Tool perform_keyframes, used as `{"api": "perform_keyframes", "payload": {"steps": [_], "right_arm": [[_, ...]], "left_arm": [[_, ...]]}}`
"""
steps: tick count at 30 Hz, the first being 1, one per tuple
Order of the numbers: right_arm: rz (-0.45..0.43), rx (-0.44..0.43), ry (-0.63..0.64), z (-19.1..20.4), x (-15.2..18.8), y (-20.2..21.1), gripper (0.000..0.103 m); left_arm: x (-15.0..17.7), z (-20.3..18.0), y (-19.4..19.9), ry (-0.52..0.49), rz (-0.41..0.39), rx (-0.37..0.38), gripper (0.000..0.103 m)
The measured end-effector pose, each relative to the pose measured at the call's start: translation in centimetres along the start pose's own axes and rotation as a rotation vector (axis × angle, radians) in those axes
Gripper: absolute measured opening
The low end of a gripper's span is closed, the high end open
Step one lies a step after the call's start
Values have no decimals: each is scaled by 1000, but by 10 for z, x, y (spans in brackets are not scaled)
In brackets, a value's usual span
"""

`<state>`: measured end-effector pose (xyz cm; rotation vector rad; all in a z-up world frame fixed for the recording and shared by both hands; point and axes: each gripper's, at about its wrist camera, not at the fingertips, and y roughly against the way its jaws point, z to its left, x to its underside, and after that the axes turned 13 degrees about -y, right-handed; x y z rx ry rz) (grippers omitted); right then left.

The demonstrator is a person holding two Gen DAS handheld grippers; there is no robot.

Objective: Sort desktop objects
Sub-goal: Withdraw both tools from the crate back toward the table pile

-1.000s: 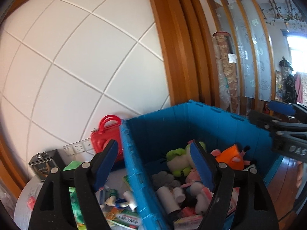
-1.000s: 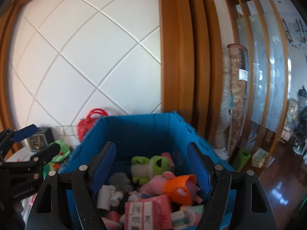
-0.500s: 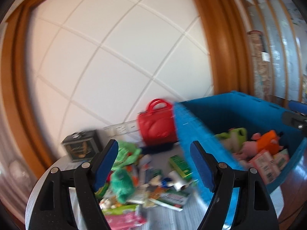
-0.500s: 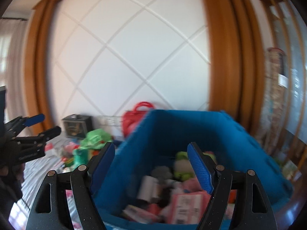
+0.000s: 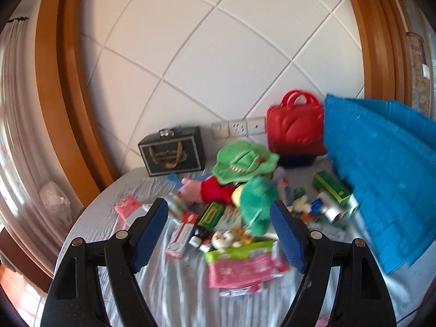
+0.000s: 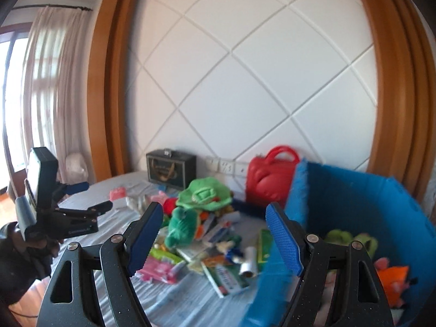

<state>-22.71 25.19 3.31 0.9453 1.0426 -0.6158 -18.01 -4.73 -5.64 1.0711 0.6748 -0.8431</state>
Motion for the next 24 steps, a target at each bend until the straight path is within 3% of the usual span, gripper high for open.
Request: {"api": "perform_keyframes", "payload": {"steps": [6,10,17,24], "right_arm": [[96,23,-71,34,14,-60,79],[131,41,-120,55,28,-88,84],[214,66,-124,68,48,-140,89],[301,27,-112,65,56,-205,89]], "left_arm": [[19,42,-29,-46,6,65,77],[22,60,-48,-90,-14,116,77],[24,70,-78,-109,-47,164,77],[45,59,-116,-114,3,188,77]]}}
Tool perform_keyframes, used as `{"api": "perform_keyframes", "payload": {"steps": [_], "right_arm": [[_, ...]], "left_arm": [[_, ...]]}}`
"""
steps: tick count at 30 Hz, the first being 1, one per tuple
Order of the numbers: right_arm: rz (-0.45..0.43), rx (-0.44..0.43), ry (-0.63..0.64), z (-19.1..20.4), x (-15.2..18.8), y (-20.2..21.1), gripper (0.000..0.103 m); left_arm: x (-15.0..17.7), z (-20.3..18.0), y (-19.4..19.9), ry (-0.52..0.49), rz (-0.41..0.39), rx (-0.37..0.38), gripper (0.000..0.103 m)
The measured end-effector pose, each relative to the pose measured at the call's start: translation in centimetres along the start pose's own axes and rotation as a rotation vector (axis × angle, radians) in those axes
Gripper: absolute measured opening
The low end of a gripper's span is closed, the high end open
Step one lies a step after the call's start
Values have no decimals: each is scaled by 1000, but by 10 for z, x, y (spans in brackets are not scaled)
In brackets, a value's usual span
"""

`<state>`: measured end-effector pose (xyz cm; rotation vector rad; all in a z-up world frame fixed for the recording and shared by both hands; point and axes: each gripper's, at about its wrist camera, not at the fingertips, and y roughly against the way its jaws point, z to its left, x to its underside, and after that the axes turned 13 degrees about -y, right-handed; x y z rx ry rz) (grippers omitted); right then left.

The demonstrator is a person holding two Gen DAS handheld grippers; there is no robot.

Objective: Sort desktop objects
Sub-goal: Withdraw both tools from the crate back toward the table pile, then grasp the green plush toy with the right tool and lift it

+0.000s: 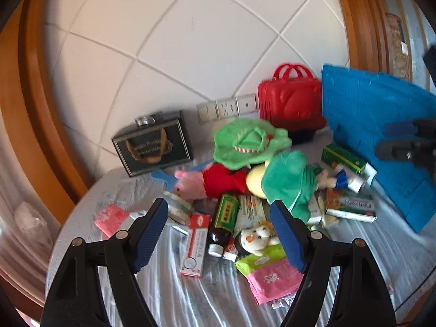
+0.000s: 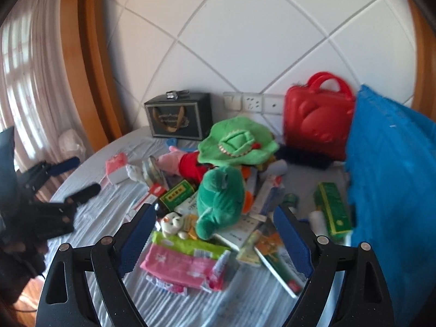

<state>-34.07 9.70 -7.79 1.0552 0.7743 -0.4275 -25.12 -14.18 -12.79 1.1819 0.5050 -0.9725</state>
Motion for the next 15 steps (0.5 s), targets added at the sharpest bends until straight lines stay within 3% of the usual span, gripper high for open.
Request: {"api": "perform_keyframes", "payload": {"steps": [2,3,6,8,11,15], "right_arm": [[17,5,13,-1,-2,-15,89],[22,7,11,-3,-4,-24,89],[66,-8,1,-7,-10,-52,89],[87,-4,14,-5,-12,-73,89],[116,13,29,-1,-15,-105,89],[150,35,14,-2,-16,-138,89]], "left_arm": [[8,-7,-21,-2,29,36,77],[13,-13,-36,-31,38,81,77],[24,-32,-71,-143,86,105,77],[30,-40,-90,-189,111,160,77],[38,-49,-121,-202,158,207,77],[43,-53,-149,-162,194,185,77]]}}
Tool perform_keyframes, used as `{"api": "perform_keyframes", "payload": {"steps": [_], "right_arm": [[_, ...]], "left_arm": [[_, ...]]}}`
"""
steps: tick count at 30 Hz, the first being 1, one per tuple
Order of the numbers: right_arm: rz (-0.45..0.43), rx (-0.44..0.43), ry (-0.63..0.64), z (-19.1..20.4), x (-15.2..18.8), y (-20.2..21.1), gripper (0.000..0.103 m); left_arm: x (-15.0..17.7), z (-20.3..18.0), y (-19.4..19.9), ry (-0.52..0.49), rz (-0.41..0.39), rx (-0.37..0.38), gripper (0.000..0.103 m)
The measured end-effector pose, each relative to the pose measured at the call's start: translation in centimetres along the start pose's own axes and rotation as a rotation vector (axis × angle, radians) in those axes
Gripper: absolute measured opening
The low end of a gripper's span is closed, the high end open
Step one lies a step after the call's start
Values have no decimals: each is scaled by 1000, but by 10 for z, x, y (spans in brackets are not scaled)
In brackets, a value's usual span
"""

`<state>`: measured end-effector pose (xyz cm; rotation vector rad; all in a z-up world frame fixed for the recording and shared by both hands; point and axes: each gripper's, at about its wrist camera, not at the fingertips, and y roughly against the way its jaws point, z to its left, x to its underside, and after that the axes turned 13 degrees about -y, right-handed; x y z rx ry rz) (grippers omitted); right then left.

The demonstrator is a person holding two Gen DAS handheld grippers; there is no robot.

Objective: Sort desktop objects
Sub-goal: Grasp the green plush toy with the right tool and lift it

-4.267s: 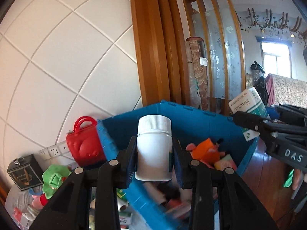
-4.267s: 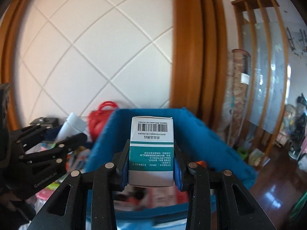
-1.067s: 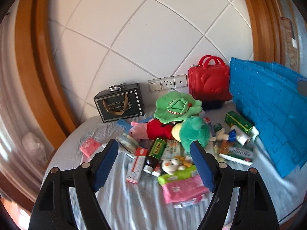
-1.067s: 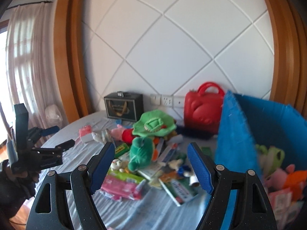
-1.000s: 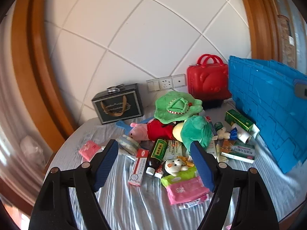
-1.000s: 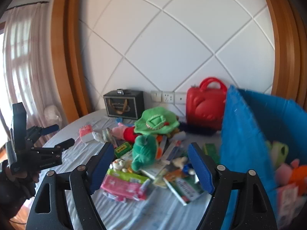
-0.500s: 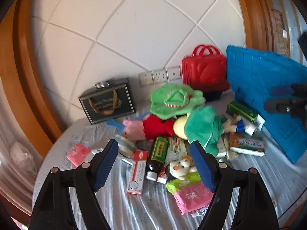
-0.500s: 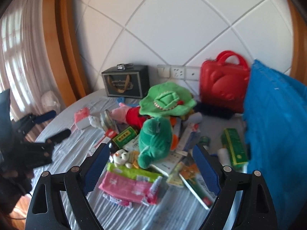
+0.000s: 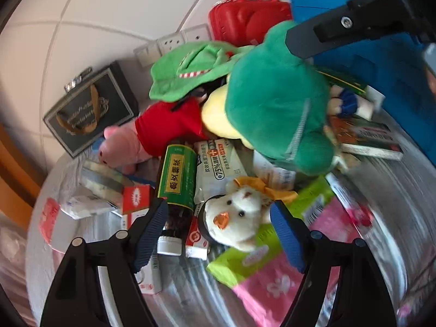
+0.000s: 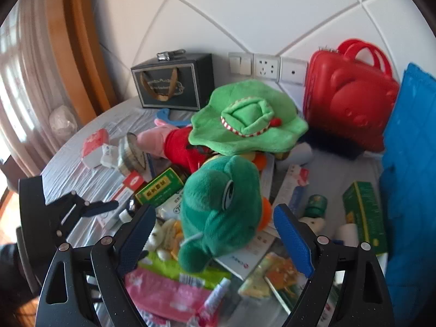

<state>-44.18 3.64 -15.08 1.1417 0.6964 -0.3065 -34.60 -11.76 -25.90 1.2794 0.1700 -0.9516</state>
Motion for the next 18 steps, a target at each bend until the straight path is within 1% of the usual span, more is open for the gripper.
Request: {"api": "perform_keyframes", "payload": {"steps": [2,4,7,13,18], "right_arm": [[21,4,-6,0,-2,-13,89],[36,10,-1,1,-4,-25,89],[51,33,10,3,-4,-38,90],[68,54,20,4,-7,-56,96],[77,75,17,1,-11,-68,97]], "left_arm": [[1,4,-8,45,12,10,77],[2,6,-15,69,17,9,77],[4,8,-25,104,26,30,77],[2,7,-36,120,30,42,77],[-2,7,-43,137,32,48,77]]}}
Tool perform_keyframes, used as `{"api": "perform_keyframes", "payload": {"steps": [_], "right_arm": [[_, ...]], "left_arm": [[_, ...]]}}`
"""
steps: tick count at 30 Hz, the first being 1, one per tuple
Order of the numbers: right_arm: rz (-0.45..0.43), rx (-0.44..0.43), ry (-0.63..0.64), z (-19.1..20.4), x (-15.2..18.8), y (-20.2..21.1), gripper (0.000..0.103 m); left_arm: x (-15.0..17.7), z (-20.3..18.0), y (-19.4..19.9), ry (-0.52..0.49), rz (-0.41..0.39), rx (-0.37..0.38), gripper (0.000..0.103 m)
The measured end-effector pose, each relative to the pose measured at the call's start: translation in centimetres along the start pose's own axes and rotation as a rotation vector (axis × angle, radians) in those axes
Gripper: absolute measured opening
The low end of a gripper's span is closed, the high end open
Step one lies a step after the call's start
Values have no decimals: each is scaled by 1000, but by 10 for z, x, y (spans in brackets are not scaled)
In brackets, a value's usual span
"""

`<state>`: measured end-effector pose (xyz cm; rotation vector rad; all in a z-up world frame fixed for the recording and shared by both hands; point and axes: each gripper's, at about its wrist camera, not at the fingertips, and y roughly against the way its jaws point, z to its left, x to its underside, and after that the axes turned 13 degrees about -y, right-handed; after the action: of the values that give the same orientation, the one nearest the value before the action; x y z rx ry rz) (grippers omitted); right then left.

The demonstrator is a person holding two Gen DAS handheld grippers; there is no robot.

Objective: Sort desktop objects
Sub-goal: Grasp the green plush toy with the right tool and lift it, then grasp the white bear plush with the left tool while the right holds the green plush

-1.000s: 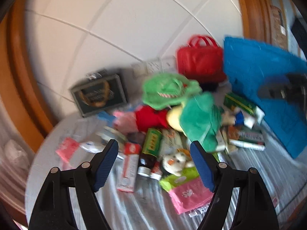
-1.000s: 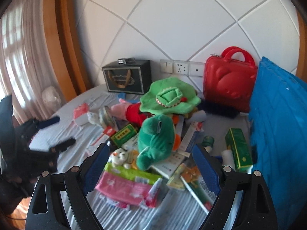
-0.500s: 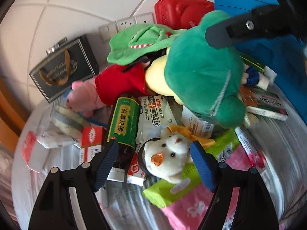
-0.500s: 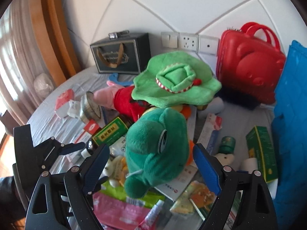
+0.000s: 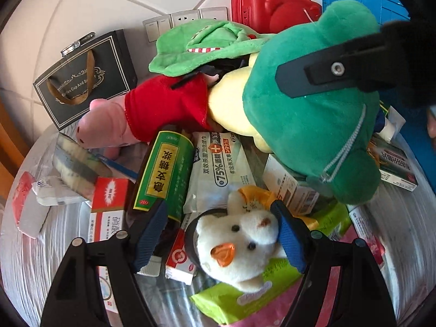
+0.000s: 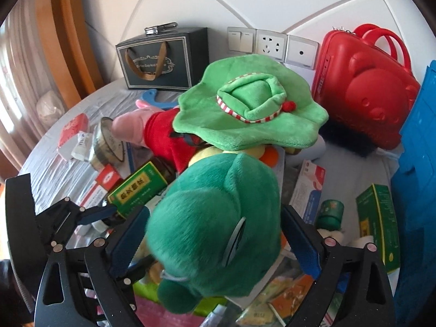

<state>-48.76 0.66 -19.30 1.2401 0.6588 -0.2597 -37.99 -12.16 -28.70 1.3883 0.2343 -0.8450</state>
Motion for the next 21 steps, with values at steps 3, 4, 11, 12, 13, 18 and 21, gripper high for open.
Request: {"api": "perform_keyframes", "payload": {"steps": [3,4,11,12,13,18,21], "right_arm": [[23,-3,-24,-4,-3,-11,97],[28,-6,-30,-5,-4,-14,97],[43,7,-24,-2,-7,-29,98],[46,11,-22,-1,-8,-32,99],[47,15,-21,-1,-8,-35,99],[77,55,25,4,-8,-50,99],[103,72,69,8,-8,-46,80]], "left_arm": [[-2,-3,-5,0,8,-1,77],[-2,-4,-6,-4,8,-2,77],[-2,-9,-11,-12,10,1,77],[-2,-9,-12,-9,9,2,77],[-1,-9,-12,-6,8,4,77],[0,-7,-16,24,20,25,77],[3,-5,-14,34,19,46,77]]}}
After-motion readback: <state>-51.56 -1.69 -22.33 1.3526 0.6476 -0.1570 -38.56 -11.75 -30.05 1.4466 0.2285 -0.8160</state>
